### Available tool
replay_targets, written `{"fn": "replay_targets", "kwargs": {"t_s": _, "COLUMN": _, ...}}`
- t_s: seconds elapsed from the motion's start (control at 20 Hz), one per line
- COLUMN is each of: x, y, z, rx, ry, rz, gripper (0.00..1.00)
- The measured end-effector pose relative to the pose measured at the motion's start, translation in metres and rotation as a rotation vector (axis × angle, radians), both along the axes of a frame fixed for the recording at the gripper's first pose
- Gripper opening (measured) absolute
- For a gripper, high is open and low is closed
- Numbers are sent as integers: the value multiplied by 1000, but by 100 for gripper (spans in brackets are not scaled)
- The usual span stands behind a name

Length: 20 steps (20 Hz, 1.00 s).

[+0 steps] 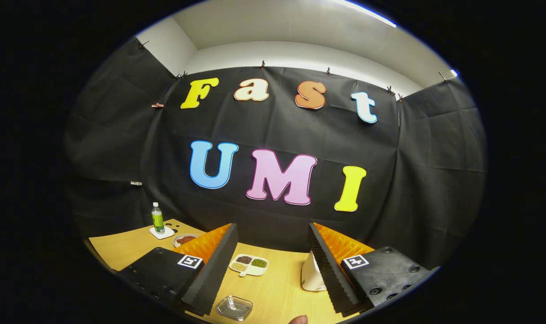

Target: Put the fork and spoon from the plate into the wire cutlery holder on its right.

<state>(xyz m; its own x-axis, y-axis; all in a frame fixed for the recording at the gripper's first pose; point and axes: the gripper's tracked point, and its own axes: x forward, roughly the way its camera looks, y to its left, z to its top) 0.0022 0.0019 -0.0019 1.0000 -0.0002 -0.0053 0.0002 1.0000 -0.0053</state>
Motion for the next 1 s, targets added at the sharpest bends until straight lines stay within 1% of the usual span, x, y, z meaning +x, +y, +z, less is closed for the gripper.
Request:
{"fn": "replay_targets", "kwargs": {"t_s": 0.4, "x": 0, "y": 10, "z": 3, "rx": -3, "ry": 18, "rz": 9, "gripper": 97}}
{"fn": "replay_targets", "kwargs": {"t_s": 0.5, "x": 1, "y": 26, "z": 4, "rx": 0, "ry": 35, "rz": 39, "gripper": 97}}
{"fn": "replay_targets", "kwargs": {"t_s": 0.55, "x": 1, "y": 40, "z": -1, "rx": 4, "ry": 59, "rz": 71, "gripper": 97}}
{"fn": "replay_targets", "kwargs": {"t_s": 0.7, "x": -5, "y": 94, "z": -27, "rx": 4, "ry": 187, "rz": 177, "gripper": 97}}
{"fn": "replay_targets", "kwargs": {"t_s": 0.9, "x": -29, "y": 182, "z": -86, "rx": 20, "ry": 451, "rz": 335, "gripper": 97}}
{"fn": "replay_targets", "kwargs": {"t_s": 1.0, "x": -44, "y": 220, "z": -124, "rx": 36, "ry": 595, "rz": 376, "gripper": 96}}
